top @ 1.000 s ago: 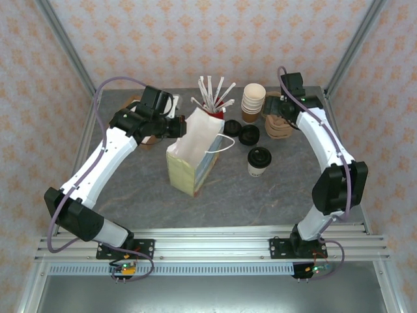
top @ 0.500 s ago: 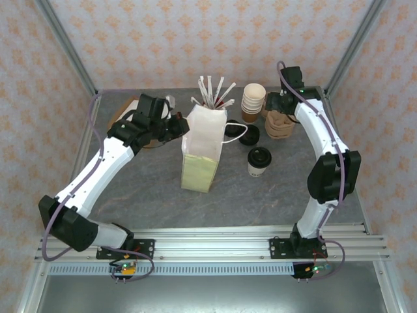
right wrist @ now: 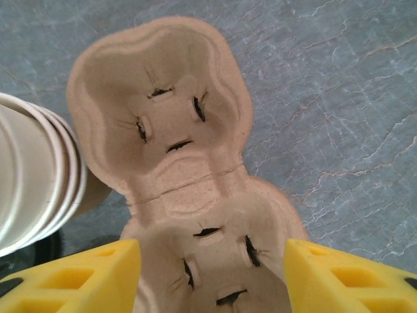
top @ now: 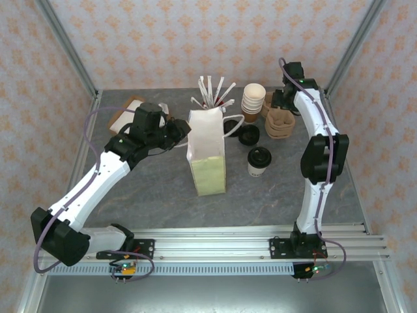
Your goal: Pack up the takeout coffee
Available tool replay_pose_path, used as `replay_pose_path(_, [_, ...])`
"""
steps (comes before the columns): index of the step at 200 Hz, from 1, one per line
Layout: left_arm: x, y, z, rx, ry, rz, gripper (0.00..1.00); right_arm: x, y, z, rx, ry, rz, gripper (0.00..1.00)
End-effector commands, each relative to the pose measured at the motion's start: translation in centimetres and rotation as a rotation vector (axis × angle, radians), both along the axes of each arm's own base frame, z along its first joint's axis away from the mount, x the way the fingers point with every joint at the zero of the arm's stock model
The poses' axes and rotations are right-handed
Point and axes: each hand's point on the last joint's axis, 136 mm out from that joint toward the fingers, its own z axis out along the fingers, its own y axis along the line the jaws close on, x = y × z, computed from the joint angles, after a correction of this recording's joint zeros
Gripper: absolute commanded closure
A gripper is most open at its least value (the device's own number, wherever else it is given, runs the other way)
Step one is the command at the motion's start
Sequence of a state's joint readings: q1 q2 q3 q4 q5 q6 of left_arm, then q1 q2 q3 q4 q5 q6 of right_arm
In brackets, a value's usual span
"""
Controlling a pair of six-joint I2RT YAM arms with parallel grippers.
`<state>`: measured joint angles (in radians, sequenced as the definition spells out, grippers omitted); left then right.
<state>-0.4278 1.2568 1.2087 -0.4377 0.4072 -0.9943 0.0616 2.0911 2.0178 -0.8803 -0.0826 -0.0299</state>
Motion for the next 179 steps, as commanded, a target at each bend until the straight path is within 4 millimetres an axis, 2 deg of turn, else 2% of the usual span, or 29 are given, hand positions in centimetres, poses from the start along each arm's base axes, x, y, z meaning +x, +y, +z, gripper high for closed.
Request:
replay_pose_path(1, [0.3, -0.1, 0.2, 0.009, -0.025, 0.001, 0.73, 0.0, -0.2, -0.4, -0.015, 0.042, 0.045, 0.43])
replay_pose_path(35, [0.2, -0.8, -0.1, 0.026, -0.017, -0.045, 0.67, 0.5, 0.5, -0.9, 0.010, 0.050, 0.080, 0.46])
replay_pose_path(141, [-0.8, 0.7, 4.6, 0.205, -0.153, -0.121, 0.48, 1.8, 0.6, -3.2, 0.029, 0.103, 0.143, 0.50])
replay_pose_path(179, [-1.0, 0.9, 5.0, 0.243, -0.171, -0.141, 0.43, 1.9, 0.6, -4.1, 0.026, 0.134, 0.169, 0.50])
